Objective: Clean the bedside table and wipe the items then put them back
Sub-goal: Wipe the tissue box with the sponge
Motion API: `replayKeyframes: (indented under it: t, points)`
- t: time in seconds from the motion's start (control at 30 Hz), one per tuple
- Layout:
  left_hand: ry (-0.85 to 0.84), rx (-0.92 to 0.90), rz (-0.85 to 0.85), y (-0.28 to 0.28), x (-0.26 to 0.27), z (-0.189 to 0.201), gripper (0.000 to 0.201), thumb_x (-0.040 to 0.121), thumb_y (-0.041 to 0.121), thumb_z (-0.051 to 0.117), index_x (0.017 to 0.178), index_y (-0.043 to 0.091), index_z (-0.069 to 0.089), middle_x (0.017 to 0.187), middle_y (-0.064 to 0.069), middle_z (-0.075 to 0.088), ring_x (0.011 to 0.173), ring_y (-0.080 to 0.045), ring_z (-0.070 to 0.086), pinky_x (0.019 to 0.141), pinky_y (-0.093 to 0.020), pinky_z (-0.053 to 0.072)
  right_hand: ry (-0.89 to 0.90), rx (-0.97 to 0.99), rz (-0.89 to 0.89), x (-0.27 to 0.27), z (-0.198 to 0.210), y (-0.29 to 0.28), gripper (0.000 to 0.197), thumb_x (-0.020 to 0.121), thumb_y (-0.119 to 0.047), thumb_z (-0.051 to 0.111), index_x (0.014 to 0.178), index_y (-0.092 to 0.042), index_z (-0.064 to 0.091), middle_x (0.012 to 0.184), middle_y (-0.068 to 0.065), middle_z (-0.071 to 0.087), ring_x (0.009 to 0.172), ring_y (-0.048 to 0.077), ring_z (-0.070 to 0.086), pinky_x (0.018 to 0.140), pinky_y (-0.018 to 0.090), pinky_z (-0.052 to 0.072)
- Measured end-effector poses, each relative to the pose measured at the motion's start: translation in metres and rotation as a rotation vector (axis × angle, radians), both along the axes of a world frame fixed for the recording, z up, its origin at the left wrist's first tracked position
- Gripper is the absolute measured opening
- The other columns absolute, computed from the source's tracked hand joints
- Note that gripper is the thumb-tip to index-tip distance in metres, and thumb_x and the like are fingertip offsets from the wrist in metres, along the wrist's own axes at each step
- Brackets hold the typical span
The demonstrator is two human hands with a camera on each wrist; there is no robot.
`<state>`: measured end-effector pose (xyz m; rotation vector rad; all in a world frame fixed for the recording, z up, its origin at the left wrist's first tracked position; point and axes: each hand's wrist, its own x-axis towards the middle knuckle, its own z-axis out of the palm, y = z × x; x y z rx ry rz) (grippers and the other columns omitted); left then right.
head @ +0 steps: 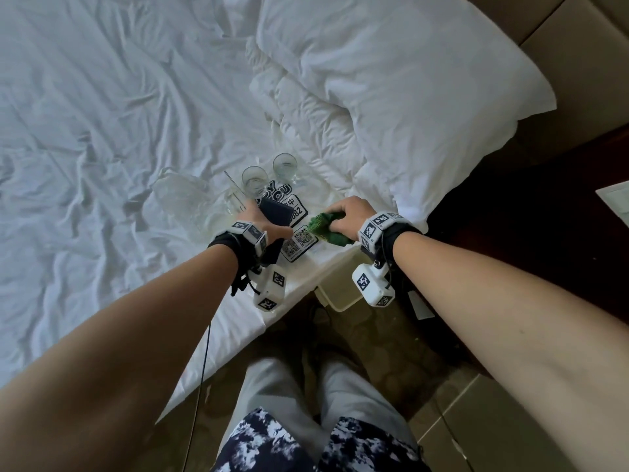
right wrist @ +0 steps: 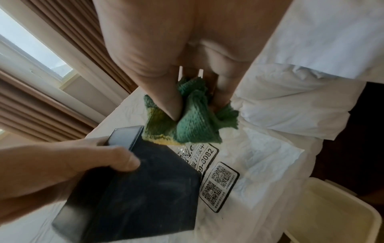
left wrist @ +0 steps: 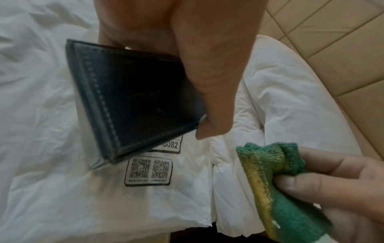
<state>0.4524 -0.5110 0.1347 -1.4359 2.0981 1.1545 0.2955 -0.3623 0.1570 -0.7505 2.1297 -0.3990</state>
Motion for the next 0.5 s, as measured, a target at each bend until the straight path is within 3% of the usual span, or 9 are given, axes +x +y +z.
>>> replayKeyframes:
  t: [0.07, 0.17, 0.27, 0.33, 0.4, 0.5]
  points:
    - [0.008, 0.033, -0.015, -0.002, 0.000, 0.007, 0.085, 0.055, 0.046, 0.084, 0.120, 0.024, 0.034, 0.096, -0.001, 0.056, 0.081, -0.020, 0.057, 0.060, -0.029, 0.048, -0.019, -0.012, -0.047, -0.011, -0.001, 0.000, 0.037, 0.079, -0.010, 0.066, 0.112, -0.026, 0.073, 0.106, 0.002, 0.071, 0.086, 0.016, 0.062, 0.069, 0.022, 0.049]
    - [0.001, 0.051, -0.086, -0.008, -0.001, 0.019, 0.087, 0.060, 0.038, 0.086, 0.128, 0.022, 0.033, 0.098, -0.003, 0.056, 0.085, -0.022, 0.056, 0.065, -0.031, 0.045, -0.048, -0.047, -0.125, -0.024, -0.003, -0.003, 0.038, 0.079, -0.011, 0.068, 0.114, -0.025, 0.072, 0.108, 0.003, 0.070, 0.092, 0.019, 0.063, 0.076, 0.025, 0.052]
    - [0.033, 0.061, -0.147, -0.009, -0.005, 0.027, 0.091, 0.062, 0.030, 0.086, 0.135, 0.025, 0.033, 0.105, -0.005, 0.058, 0.094, -0.025, 0.059, 0.060, -0.029, 0.044, -0.068, -0.065, -0.166, -0.032, -0.007, -0.008, 0.038, 0.078, -0.013, 0.068, 0.114, -0.023, 0.072, 0.110, 0.004, 0.072, 0.096, 0.021, 0.066, 0.084, 0.030, 0.055]
    - [0.059, 0.037, -0.197, -0.007, -0.006, 0.030, 0.088, 0.064, 0.024, 0.085, 0.136, 0.026, 0.035, 0.104, -0.003, 0.057, 0.095, -0.024, 0.058, 0.063, -0.030, 0.043, -0.083, -0.087, -0.193, -0.035, -0.010, -0.012, 0.036, 0.078, -0.012, 0.069, 0.112, -0.022, 0.072, 0.109, 0.004, 0.072, 0.099, 0.022, 0.066, 0.091, 0.032, 0.053]
    - [0.076, 0.015, -0.242, -0.006, -0.008, 0.028, 0.087, 0.065, 0.021, 0.085, 0.138, 0.025, 0.036, 0.103, -0.001, 0.055, 0.098, -0.025, 0.057, 0.071, -0.032, 0.043, -0.107, -0.123, -0.235, -0.037, -0.014, -0.017, 0.033, 0.078, -0.011, 0.069, 0.109, -0.021, 0.073, 0.103, 0.004, 0.073, 0.097, 0.022, 0.066, 0.090, 0.032, 0.054]
    - [0.054, 0.002, -0.313, -0.005, -0.009, 0.018, 0.091, 0.066, 0.019, 0.084, 0.142, 0.023, 0.033, 0.103, 0.000, 0.053, 0.096, -0.024, 0.055, 0.075, -0.032, 0.042, -0.140, -0.140, -0.291, -0.037, -0.022, -0.021, 0.030, 0.079, -0.012, 0.067, 0.107, -0.022, 0.073, 0.098, 0.004, 0.072, 0.093, 0.022, 0.066, 0.086, 0.031, 0.054]
